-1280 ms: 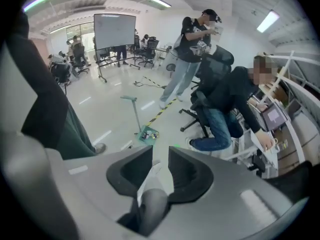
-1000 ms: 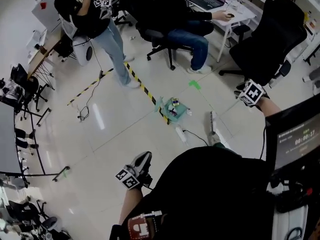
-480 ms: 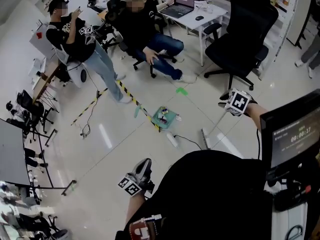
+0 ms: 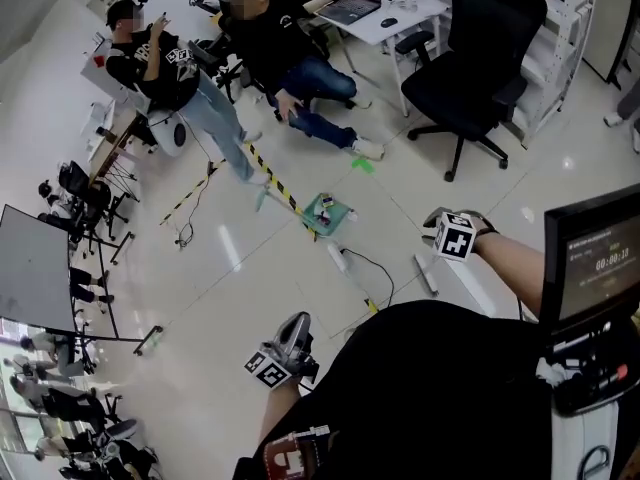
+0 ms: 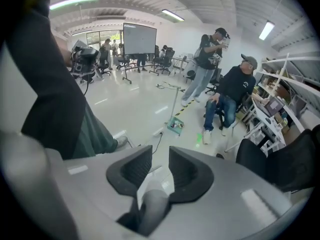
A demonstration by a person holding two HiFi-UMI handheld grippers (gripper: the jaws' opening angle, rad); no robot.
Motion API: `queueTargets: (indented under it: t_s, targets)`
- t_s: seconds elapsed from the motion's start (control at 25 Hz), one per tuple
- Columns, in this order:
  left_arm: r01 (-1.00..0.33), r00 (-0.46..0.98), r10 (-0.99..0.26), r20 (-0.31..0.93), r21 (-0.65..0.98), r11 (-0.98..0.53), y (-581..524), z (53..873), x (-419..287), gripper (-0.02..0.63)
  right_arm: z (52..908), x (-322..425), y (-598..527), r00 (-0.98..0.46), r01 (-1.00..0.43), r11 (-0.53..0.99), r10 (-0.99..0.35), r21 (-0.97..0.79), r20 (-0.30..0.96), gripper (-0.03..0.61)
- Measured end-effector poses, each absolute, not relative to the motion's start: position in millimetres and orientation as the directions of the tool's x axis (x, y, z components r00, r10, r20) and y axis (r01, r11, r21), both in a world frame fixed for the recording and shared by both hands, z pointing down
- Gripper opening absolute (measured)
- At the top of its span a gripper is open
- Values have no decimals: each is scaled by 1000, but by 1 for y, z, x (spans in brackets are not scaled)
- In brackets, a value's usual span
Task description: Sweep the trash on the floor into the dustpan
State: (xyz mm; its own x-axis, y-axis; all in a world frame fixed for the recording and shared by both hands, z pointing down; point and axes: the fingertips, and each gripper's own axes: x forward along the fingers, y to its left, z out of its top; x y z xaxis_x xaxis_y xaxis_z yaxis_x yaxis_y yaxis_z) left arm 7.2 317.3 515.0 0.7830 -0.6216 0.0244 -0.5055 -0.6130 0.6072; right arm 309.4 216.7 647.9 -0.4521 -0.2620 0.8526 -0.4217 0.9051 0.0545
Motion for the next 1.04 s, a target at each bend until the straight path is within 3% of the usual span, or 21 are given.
queueTargets:
  t_s: [0.64, 1.04]
  targets:
    - [-482, 793, -609, 7, 618, -621, 372, 526, -101, -5, 660, 253, 280, -331, -464, 883, -253, 77, 909, 106]
    - [-463, 802, -597, -19, 612, -641, 374, 521, -87, -5, 659, 262, 291, -327, -466, 882, -240, 65, 914, 106]
